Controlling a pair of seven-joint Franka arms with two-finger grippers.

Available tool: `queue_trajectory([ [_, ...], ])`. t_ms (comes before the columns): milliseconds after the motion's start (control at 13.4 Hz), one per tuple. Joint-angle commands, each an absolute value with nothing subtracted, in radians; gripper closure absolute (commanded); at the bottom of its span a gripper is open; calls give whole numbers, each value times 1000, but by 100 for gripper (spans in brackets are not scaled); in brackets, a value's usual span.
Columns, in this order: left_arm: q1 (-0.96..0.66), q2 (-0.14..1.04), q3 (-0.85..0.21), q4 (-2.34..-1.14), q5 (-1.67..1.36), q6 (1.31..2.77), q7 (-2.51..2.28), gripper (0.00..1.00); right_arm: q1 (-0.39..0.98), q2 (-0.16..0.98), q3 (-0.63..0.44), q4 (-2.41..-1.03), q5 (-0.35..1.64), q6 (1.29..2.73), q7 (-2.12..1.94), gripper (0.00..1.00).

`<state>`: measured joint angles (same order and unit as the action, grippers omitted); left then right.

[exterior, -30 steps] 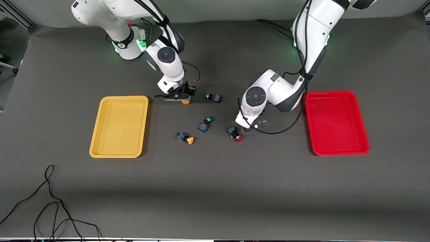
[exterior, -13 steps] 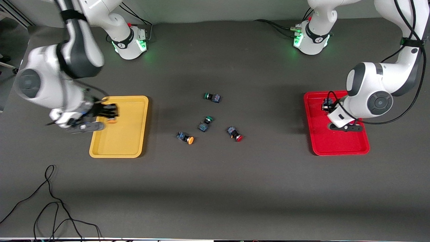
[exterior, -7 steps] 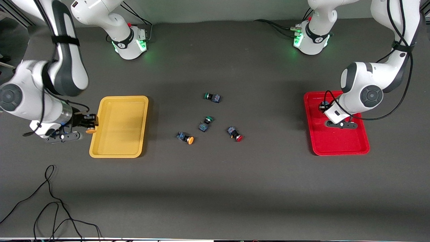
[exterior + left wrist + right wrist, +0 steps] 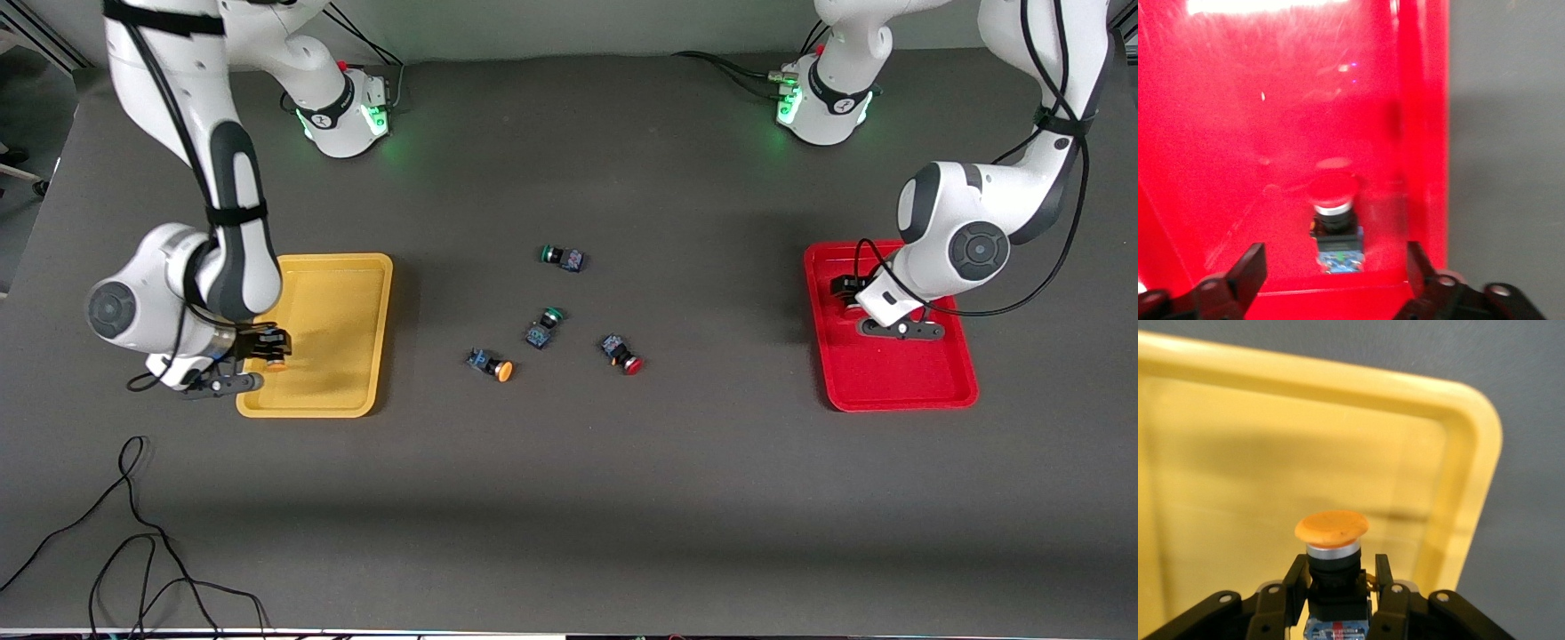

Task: Place red and yellow buttons in trays
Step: 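Carry the yellow button to the yellow tray while the left gripper carries red, then release the buttons into the trays with both grippers, then grasp a second yellow button with the right gripper while the left grasps red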

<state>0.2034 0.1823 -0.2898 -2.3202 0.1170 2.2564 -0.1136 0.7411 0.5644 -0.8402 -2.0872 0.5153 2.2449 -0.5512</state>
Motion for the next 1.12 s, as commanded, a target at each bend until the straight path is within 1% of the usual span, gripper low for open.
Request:
queue_trajectory([
  [0,45,228,-318,-2093,118,2076,-358,0,739,598,-844,-2060,557,2244,-585,13],
  [74,-18,303,-319,-1954,82,2004,-459,0,739,597,-844,-2057,557,2241,-578,0],
  [223,-141,470,-319,-1658,32,1863,-688,0,744,583,-847,-2048,557,2233,-571,0],
  [298,-187,536,-319,-1564,32,1850,-801,0,749,566,-848,-2034,555,2223,-558,0],
  [372,-225,592,-319,-1505,29,1855,-889,0,753,545,-854,-2014,546,2185,-546,0],
  [521,-294,702,-319,-1400,25,1890,-1082,0,770,500,-888,-1933,494,2056,-484,0],
  [596,-319,747,-318,-1369,26,1946,-1197,0,796,483,-905,-1875,444,1987,-418,0],
  [745,-380,793,-313,-1370,43,2063,-1331,0,827,445,-914,-1797,413,1878,-319,0],
  [1043,-403,851,-311,-1388,123,2140,-1345,0,989,425,-917,-1775,414,1861,-50,0],
])
